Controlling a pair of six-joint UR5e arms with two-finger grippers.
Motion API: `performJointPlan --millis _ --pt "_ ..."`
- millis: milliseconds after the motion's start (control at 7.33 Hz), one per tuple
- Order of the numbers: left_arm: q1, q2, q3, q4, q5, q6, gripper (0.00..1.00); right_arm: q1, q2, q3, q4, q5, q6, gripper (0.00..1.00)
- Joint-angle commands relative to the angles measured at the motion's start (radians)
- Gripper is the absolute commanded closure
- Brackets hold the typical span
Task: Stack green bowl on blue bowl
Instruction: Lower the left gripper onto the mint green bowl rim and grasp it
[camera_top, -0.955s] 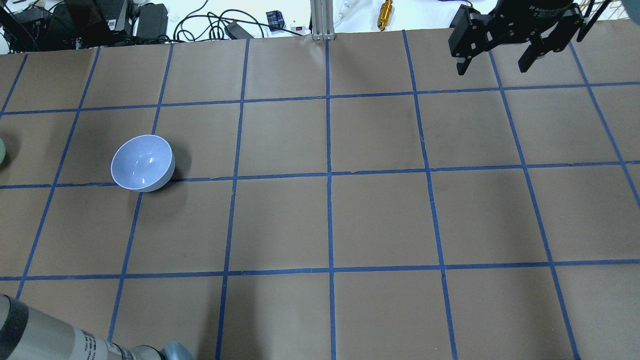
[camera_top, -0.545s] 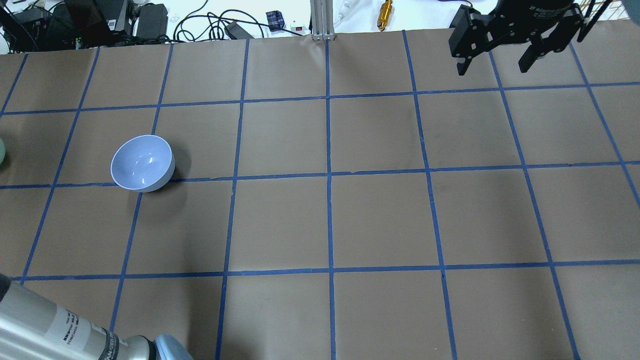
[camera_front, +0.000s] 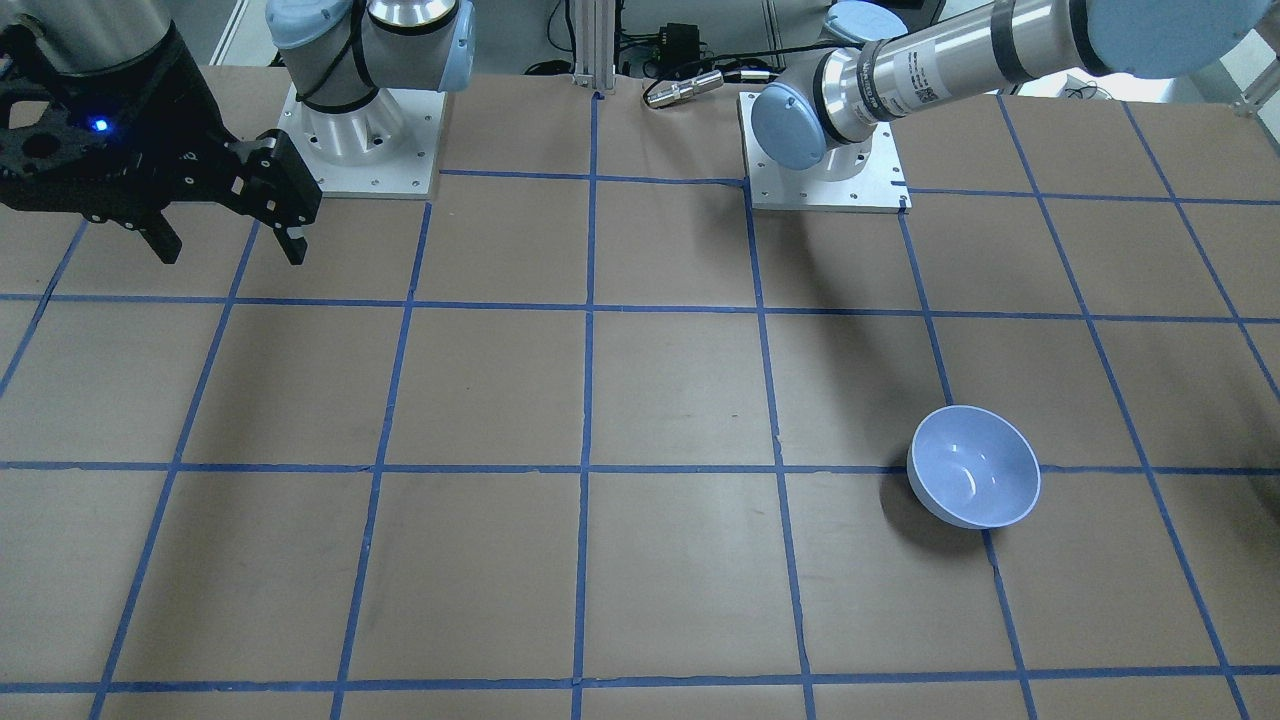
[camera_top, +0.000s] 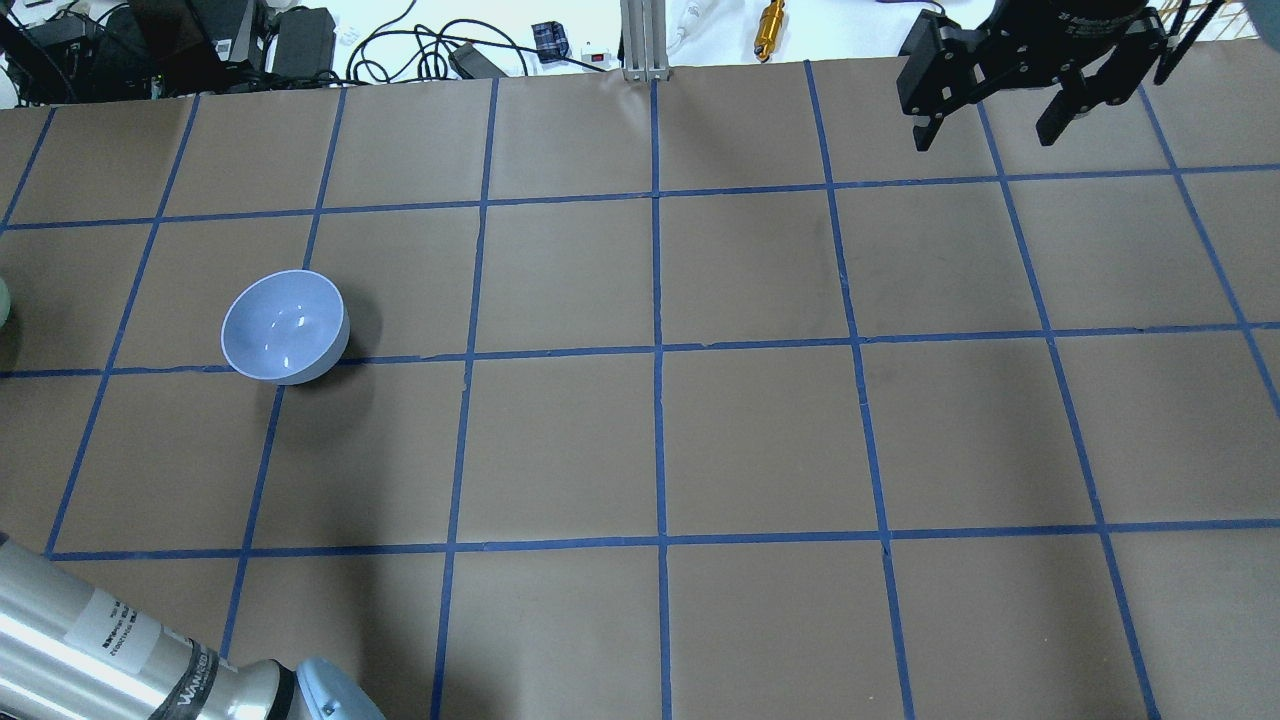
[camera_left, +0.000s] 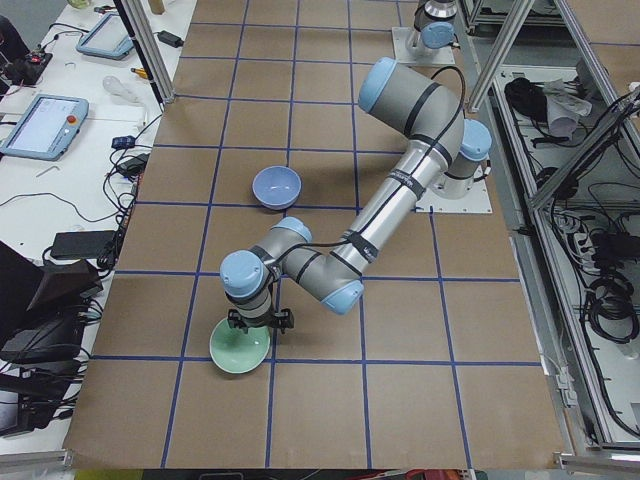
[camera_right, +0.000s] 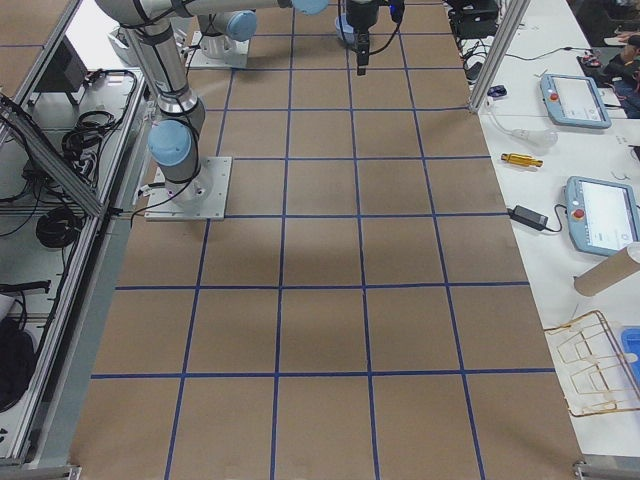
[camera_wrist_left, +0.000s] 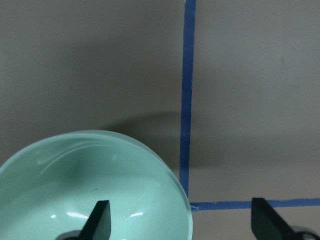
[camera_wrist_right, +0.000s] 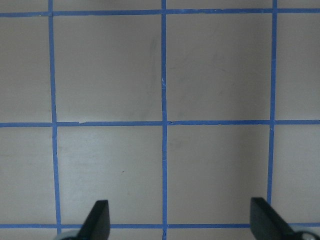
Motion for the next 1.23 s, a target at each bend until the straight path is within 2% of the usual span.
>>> performJointPlan --millis 0,273,409,545,682,818,1091 --pt "0.022 -0.050 0.016 0.016 -0.028 0.034 0.02 0.000 -0.002 0.000 0.000 0.000 0.000 0.00" --pt "0.032 -0.079 0.025 0.034 -0.050 0.068 0.06 0.000 0.000 0.000 0.000 0.000 0.000 0.00" --pt "0.034 -0.083 0.027 0.046 -0.051 0.069 0.36 0.000 0.000 0.000 0.000 0.002 0.000 0.00" --pt "0.034 -0.086 0.027 0.051 -0.075 0.074 0.55 0.000 0.000 0.000 0.000 0.000 0.000 0.00" --pt "0.034 -0.084 0.027 0.051 -0.074 0.074 0.96 0.000 0.000 0.000 0.000 0.002 0.000 0.00" --pt "0.035 -0.083 0.025 0.051 -0.074 0.074 1.00 0.000 0.000 0.000 0.000 0.002 0.000 0.00" --pt "0.034 -0.052 0.015 0.042 -0.073 0.053 1.00 0.000 0.000 0.000 0.000 0.002 0.000 0.00"
